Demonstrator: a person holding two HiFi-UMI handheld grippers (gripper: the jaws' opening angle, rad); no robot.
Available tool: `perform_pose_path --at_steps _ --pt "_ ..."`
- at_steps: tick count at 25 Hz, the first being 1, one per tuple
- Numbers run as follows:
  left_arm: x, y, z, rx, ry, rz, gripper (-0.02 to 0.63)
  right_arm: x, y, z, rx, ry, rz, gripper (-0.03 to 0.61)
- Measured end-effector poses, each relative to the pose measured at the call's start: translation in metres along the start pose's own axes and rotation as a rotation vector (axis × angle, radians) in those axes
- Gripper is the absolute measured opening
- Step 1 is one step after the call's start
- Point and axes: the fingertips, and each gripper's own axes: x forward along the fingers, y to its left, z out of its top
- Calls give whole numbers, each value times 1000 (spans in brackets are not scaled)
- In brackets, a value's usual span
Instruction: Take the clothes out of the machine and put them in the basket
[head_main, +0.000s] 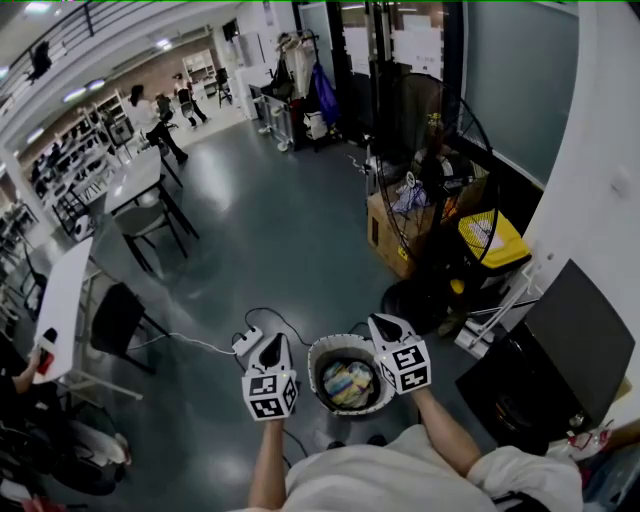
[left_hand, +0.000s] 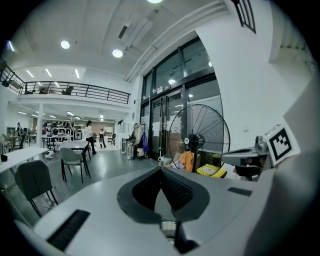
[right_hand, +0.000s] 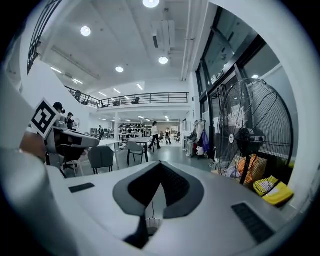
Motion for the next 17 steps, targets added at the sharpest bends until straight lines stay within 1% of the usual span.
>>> perform_pose_path --at_steps 17 --pt "5 12 -3 -21 5 0 18 9 11 4 -7 -3 7 21"
